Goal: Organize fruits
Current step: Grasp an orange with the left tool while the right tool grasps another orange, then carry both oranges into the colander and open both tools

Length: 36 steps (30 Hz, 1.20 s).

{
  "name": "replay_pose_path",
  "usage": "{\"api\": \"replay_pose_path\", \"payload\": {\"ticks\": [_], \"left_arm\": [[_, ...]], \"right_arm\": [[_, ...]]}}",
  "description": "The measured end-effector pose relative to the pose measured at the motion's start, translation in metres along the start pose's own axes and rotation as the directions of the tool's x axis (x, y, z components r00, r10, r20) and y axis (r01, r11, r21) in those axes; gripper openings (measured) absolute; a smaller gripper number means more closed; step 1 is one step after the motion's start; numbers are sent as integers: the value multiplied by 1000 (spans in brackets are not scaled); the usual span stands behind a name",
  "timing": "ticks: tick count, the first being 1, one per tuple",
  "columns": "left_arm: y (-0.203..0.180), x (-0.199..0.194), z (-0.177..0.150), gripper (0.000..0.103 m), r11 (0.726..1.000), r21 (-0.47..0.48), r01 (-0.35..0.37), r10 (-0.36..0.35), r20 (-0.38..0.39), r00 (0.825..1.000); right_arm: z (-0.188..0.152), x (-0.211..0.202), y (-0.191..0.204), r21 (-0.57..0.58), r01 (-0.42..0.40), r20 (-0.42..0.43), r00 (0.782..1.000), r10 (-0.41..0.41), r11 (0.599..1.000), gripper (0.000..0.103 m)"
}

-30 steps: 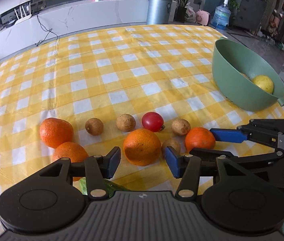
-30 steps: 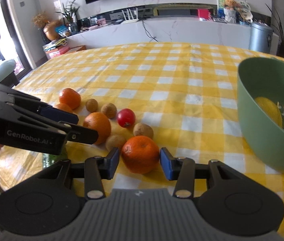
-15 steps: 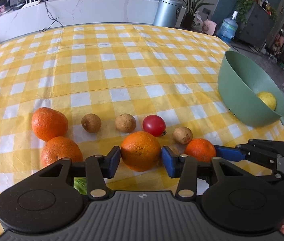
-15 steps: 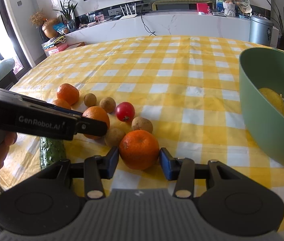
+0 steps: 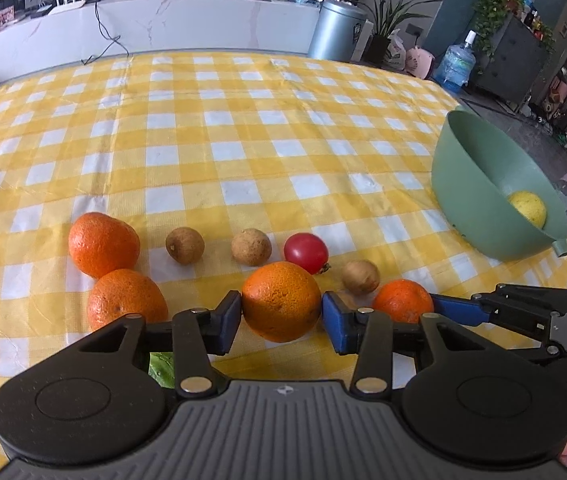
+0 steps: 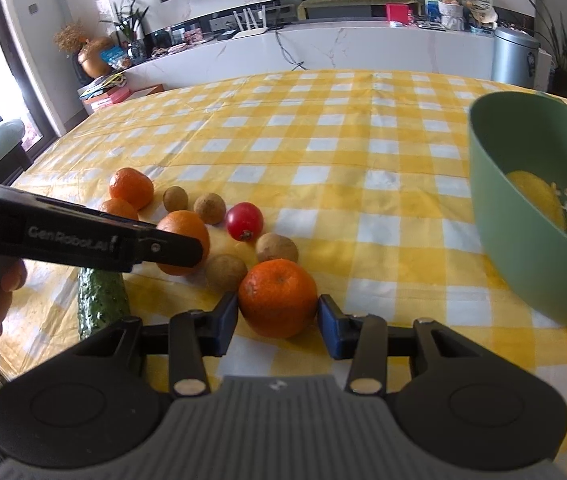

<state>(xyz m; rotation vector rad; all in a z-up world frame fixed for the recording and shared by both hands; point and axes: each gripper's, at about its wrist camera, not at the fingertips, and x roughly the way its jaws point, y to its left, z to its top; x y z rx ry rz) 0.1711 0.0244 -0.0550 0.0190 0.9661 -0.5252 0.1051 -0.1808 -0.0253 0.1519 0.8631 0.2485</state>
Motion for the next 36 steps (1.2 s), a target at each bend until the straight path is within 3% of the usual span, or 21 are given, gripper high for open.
{"api": "replay_pose_path", "payload": {"ticks": [8,11,19,26,36], "left_arm": [[-20,-34,15,50,1000,9,-9,9,35,999],[-32,-45,20,50,1000,5,-18,18,45,999],[-81,-56,41,50,998,55,-27,25,44,999],[-134,-46,58,50,996,87,13,-16,29,999],[-208,3,85,50,982,180,58,-48,-59,997]], "right_arm": [[7,-22,1,-37,-13,19,1000,13,999,40],[12,-33,-9,1,-56,17,998,56,998,40],[40,-75,-41,-36,-33,39,999,35,999,40],[55,-104,-88,-100,48,83,996,-40,994,40],[68,-109,-156,-203,100,27,995,-97,974,40]]}}
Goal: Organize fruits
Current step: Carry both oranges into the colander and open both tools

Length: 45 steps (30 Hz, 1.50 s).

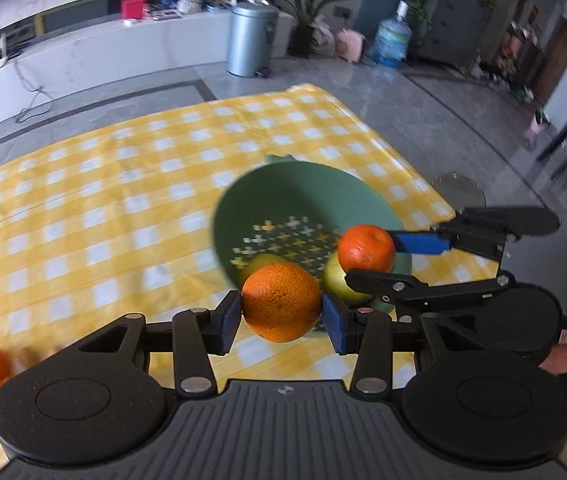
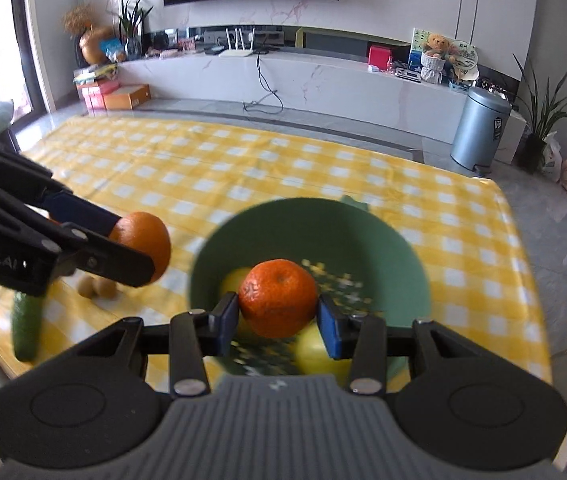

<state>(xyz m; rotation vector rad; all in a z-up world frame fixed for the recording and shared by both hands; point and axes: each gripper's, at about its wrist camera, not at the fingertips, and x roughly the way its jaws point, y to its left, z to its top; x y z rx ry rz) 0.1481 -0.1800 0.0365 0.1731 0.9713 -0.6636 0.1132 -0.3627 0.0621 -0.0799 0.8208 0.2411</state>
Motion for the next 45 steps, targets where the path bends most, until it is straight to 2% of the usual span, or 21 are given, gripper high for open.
{"api": "replay_pose_path", "payload": {"ticks": [4,9,13,22,28,31,34,37,41,45], "left_arm": [[-15,29,9,50,999,33,-4,6,-49,999],[-24,55,23,50,997,71,-8,15,-102,995],[-21,72,33,49,996,83,-28,38,-124,992],[-12,98,56,49,995,95,-23,38,-158,987],[-11,118,60,49,997,70,-25,36,-162,986],[-5,131,62,49,999,30,-22,28,-195,980],[2,139,66,49,999,-20,-29,23,-221,975],[2,141,68,49,999,-26,-41,34,-235,971],[6,140,65,50,999,-41,-24,15,-208,978],[12,139,62,58,998,-66,-3,-10,-188,982]], "right_arm": [[-3,13,-22,-14,9,-33,999,-9,1000,40],[1,30,-36,-72,-18,-74,997,12,997,40],[3,46,-40,-125,-20,-83,997,10,992,40],[15,71,-49,-176,-60,-115,993,40,982,40],[19,83,-53,-189,-71,-141,989,44,979,40],[19,86,-54,-206,-60,-148,989,30,977,40],[23,90,-62,-166,-66,-166,985,38,984,40],[25,94,-67,-131,-79,-179,982,54,988,40],[24,96,-69,-91,-79,-184,981,62,993,41],[23,97,-70,-59,-88,-180,981,77,994,41]]}}
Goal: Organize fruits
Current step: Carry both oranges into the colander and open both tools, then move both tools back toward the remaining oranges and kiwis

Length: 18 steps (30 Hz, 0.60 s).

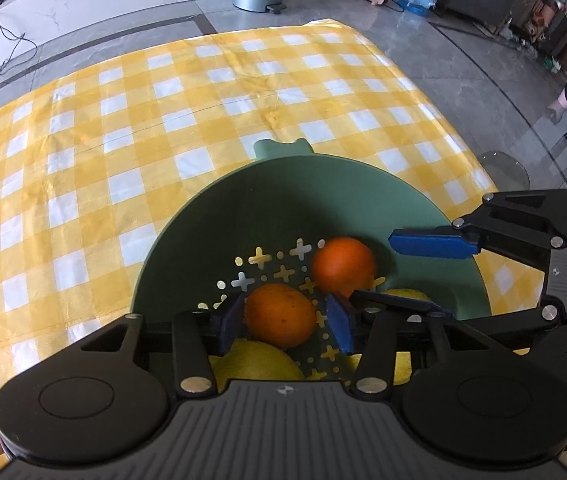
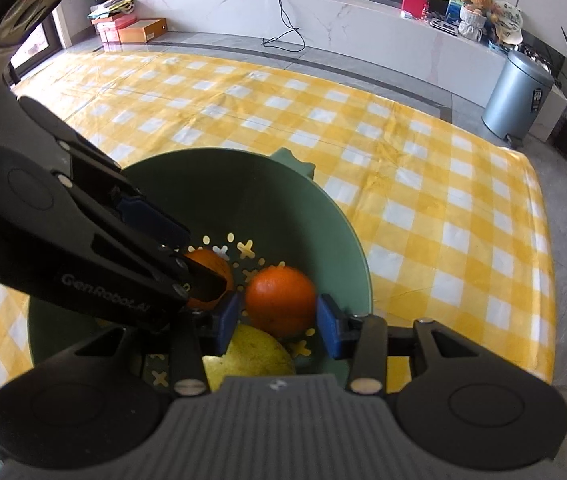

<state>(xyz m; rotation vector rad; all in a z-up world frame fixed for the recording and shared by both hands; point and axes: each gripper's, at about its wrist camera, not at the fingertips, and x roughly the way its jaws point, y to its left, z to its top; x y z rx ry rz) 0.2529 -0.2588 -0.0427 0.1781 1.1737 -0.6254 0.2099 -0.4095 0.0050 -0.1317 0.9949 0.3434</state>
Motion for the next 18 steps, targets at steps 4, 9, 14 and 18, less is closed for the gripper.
{"api": "replay_pose_path", "payload": {"ticks": [4,9,14,18], "left_arm": [[1,-3,3,64,1000,-9,17,-17,1,1000],[1,-13,2,64,1000,-4,29,-29,15,999],[2,-37,-4,64,999,14,38,-39,64,997],[3,-68,-12,64,999,40,-7,4,82,997]], "right_arm": [[2,-1,-2,35,-10,-15,1000,11,999,41],[4,-6,-3,59,-6,-27,1000,7,998,49],[5,-19,6,66,21,3,1000,-21,998,55],[7,-38,17,121,45,30,998,-49,992,55]]}}
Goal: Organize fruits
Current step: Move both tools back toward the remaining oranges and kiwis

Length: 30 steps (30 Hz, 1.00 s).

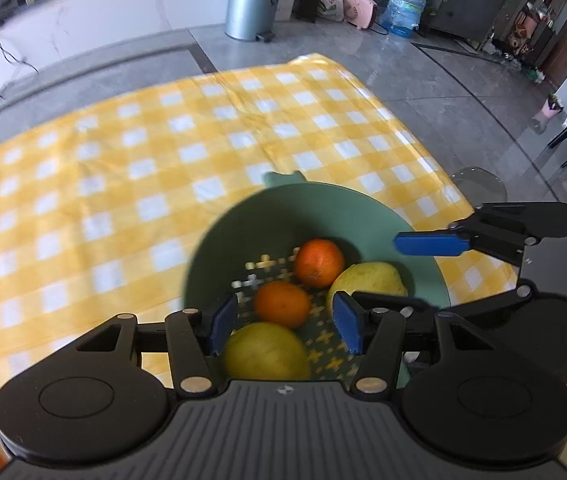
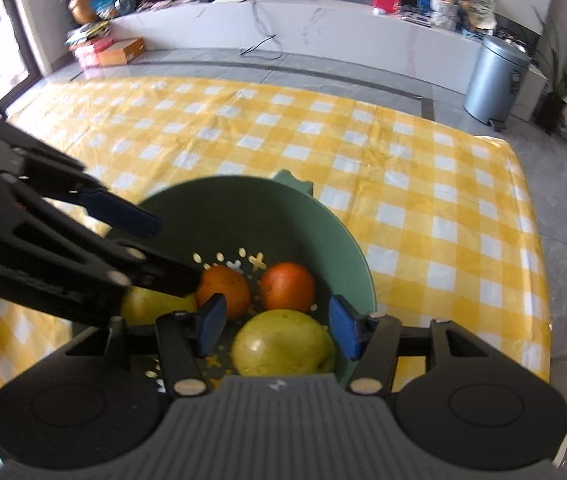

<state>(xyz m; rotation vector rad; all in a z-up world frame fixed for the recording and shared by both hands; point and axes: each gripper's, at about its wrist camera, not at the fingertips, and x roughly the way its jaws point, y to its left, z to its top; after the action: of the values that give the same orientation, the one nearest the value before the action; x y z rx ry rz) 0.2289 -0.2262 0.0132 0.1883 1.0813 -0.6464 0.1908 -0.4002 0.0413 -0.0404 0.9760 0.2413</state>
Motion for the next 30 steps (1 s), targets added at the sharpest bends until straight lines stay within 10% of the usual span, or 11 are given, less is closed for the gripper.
{"api": "replay_pose_path", "payload": {"ticks": [18,30], "left_arm": [[87,-126,-98,64,975,30,-219,217,77,973],[170,-157,-166,63,962,9,-273,270,125,955]], "right_arm": [[-54,-66,148,223,-27,318,947,-46,974,52],[-61,-24,230,197,-64,297,955,3,978,35]]}}
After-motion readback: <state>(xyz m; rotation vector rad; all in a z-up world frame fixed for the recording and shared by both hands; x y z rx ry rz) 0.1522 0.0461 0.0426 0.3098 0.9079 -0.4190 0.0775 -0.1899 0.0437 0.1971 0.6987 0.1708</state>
